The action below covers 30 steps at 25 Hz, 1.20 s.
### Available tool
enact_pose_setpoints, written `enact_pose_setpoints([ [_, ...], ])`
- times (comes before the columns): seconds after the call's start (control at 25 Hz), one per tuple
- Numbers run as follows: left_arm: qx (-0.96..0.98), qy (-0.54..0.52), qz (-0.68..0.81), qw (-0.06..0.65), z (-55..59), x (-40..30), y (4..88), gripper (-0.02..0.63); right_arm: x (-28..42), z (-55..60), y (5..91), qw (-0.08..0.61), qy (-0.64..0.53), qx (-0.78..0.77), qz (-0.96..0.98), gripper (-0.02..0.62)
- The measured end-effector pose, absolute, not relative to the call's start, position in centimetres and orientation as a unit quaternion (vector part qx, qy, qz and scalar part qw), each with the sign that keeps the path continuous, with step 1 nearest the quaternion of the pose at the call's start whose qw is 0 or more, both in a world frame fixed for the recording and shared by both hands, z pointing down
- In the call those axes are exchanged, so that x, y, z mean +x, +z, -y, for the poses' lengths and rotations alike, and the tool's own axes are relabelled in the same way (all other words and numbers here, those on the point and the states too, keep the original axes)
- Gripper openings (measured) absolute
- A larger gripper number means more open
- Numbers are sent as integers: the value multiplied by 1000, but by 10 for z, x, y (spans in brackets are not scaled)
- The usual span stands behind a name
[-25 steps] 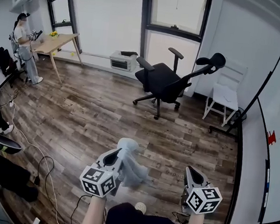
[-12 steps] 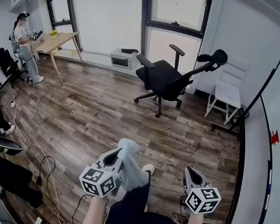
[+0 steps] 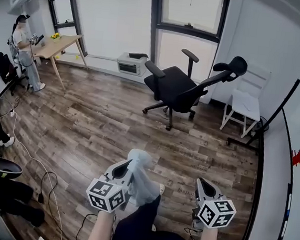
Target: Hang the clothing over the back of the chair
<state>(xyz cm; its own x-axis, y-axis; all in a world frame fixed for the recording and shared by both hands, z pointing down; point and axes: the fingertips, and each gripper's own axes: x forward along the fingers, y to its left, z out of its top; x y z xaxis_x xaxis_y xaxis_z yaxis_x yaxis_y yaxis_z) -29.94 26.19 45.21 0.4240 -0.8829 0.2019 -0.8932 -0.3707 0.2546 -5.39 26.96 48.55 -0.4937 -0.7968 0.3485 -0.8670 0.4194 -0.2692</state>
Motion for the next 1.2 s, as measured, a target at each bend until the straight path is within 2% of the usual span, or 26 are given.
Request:
enact_pose_setpoints([
  [1.2,854,12,493,165,36,-284,434,8,-36,-2,461,73,205,549,807,0],
])
